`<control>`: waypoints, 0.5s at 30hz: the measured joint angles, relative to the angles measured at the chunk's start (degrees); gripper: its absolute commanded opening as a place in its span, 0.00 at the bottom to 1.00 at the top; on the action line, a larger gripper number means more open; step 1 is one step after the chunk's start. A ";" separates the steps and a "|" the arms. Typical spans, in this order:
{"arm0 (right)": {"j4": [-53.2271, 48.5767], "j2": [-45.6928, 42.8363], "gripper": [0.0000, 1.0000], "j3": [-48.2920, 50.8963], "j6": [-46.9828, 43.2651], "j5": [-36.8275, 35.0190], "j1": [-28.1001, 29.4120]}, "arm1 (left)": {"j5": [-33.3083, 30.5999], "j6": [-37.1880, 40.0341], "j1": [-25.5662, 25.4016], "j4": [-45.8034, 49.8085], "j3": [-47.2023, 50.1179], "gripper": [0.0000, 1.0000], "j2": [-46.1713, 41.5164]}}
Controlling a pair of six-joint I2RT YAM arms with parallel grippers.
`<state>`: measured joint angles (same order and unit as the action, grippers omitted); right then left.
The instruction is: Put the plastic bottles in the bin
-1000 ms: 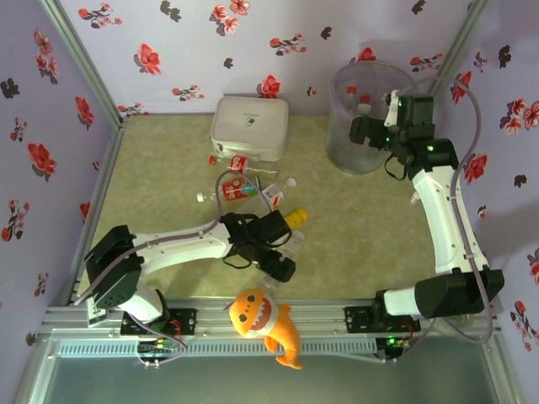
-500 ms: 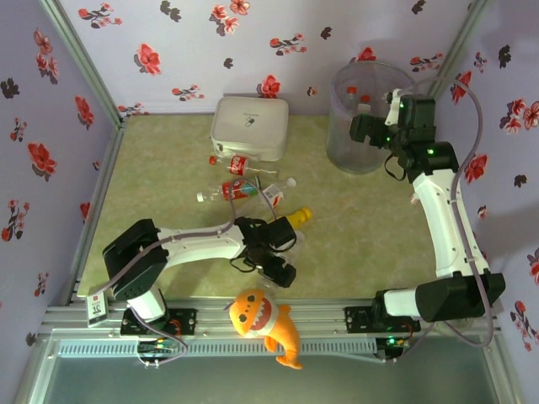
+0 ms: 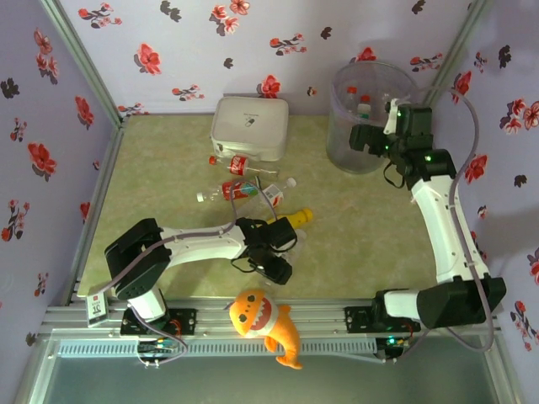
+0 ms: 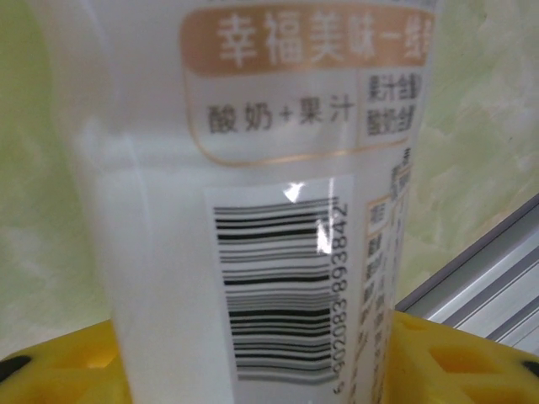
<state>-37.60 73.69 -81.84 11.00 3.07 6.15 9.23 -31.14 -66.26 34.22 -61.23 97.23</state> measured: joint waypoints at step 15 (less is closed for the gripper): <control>-4.55 -6.80 0.99 3.04 0.00 -0.55 -0.42 | 1.44 5.25 1.75 -1.92 -6.99 0.48 0.11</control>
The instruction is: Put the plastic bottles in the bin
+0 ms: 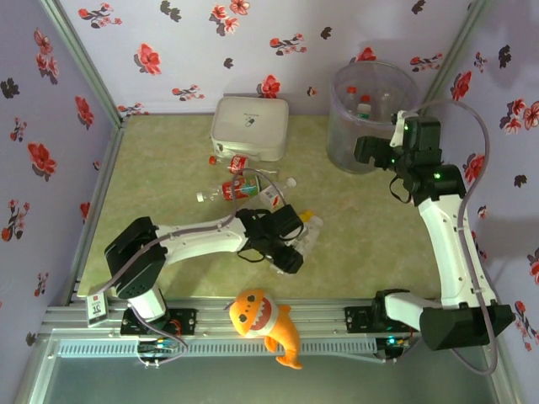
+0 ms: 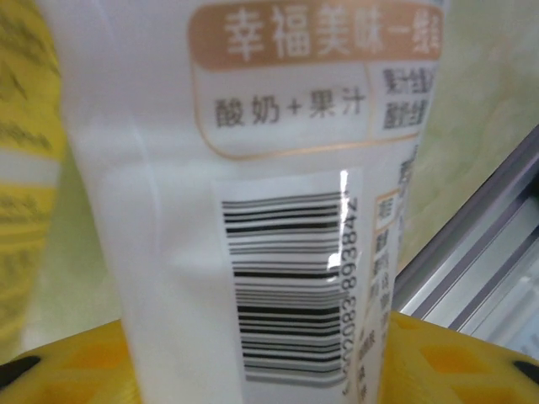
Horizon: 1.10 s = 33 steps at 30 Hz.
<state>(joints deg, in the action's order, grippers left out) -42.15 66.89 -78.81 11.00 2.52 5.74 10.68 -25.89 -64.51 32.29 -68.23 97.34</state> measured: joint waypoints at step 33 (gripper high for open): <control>23.78 5.20 0.99 18.36 21.07 30.03 13.62 | 6.16 0.00 13.00 -28.81 8.39 0.46 -11.72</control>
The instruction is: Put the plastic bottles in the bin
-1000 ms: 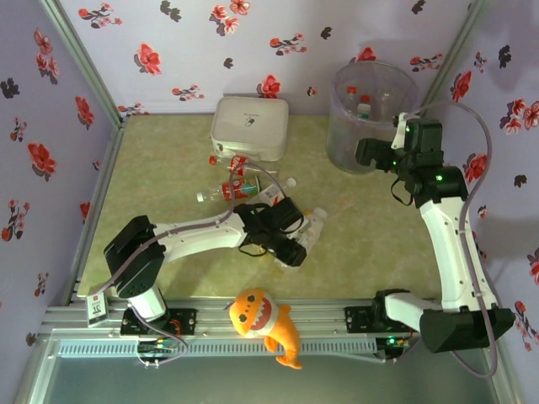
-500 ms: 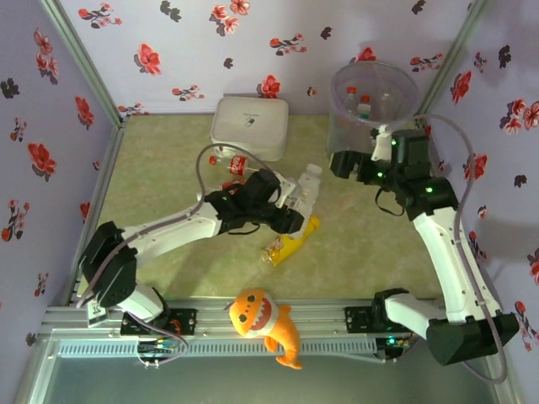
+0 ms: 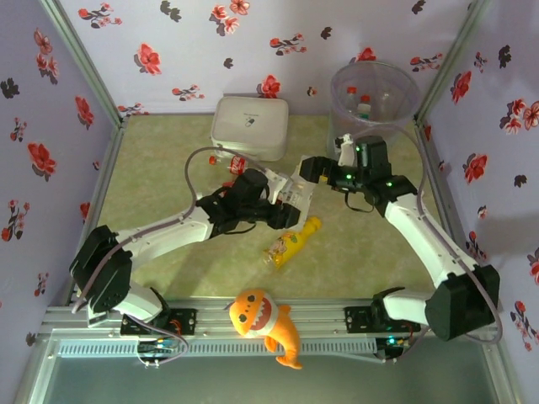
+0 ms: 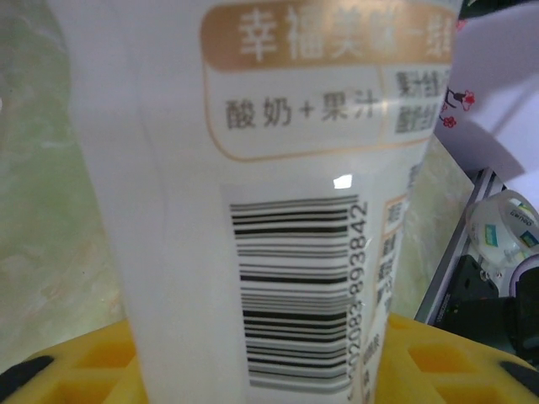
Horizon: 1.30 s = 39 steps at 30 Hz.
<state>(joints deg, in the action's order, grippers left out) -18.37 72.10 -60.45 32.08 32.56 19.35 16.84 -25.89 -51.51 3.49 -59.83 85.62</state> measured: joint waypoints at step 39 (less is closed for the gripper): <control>-4.83 4.59 0.39 -15.04 -6.54 -10.34 1.14 | 0.70 0.83 1.33 -4.35 6.95 1.00 -10.10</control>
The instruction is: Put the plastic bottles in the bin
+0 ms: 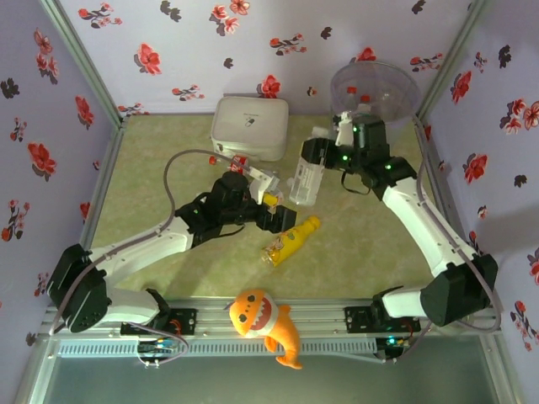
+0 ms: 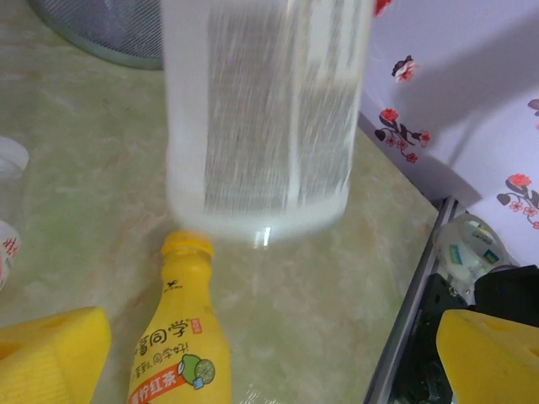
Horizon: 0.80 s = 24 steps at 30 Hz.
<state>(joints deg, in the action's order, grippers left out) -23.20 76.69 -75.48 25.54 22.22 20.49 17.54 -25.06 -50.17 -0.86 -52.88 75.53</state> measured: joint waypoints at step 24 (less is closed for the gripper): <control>11.52 10.21 0.33 -27.34 -13.40 -30.64 -13.79 | -8.39 0.24 -0.87 14.12 -1.49 1.00 9.07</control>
<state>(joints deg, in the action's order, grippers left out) -11.68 86.89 -102.83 12.14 -8.43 6.70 9.15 -24.82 -51.05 13.26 -54.37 84.60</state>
